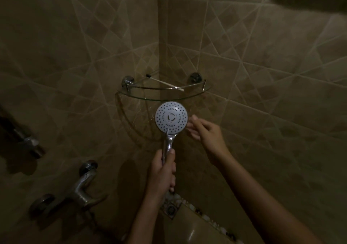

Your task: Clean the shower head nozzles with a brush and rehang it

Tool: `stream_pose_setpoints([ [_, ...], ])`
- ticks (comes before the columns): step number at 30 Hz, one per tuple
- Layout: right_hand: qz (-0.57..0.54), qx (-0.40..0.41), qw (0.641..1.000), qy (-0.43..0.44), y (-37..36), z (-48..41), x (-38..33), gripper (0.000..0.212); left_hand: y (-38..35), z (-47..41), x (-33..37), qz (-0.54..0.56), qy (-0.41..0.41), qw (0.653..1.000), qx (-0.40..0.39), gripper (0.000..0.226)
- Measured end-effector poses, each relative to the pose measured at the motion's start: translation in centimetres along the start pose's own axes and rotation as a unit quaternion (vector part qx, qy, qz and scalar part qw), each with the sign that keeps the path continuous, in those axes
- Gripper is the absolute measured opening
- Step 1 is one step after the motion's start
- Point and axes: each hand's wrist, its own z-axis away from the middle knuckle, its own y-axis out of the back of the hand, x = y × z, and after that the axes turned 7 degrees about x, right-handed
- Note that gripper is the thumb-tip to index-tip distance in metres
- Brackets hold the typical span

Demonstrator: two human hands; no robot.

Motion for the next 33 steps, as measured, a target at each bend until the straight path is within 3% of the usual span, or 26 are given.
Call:
stream_pose_setpoints([
  [3, -0.006, -0.035, 0.998, -0.056, 2.0, 2.8, 1.3, 0.027, -1.9, 0.9, -0.9, -0.003, 0.004, 0.999, -0.035, 0.025],
  [7, 0.003, -0.087, 0.994, -0.058, 5.2, 4.9, 2.8, 0.018, -4.6, 2.4, -2.6, -0.026, 0.010, 0.996, -0.087, 0.020],
  [10, 0.004, -0.069, 0.995, -0.071, 8.2, 5.9, 4.7, 0.013, -6.7, 3.8, -4.0, -0.034, 0.032, 0.991, -0.125, 0.016],
  [21, -0.037, 0.014, 0.981, -0.192, 17.8, 9.2, 13.4, 0.025, -12.5, 7.6, -12.4, -0.135, 0.107, 0.951, -0.257, 0.016],
  [26, -0.058, 0.001, 0.966, -0.254, 19.3, 9.4, 20.9, 0.014, -14.6, 7.0, -19.0, -0.137, 0.140, 0.943, -0.268, 0.010],
  [33, -0.022, -0.019, 0.952, -0.305, 19.7, 8.4, 35.5, 0.018, -16.1, 3.9, -33.1, -0.228, 0.179, 0.927, -0.237, 0.013],
])
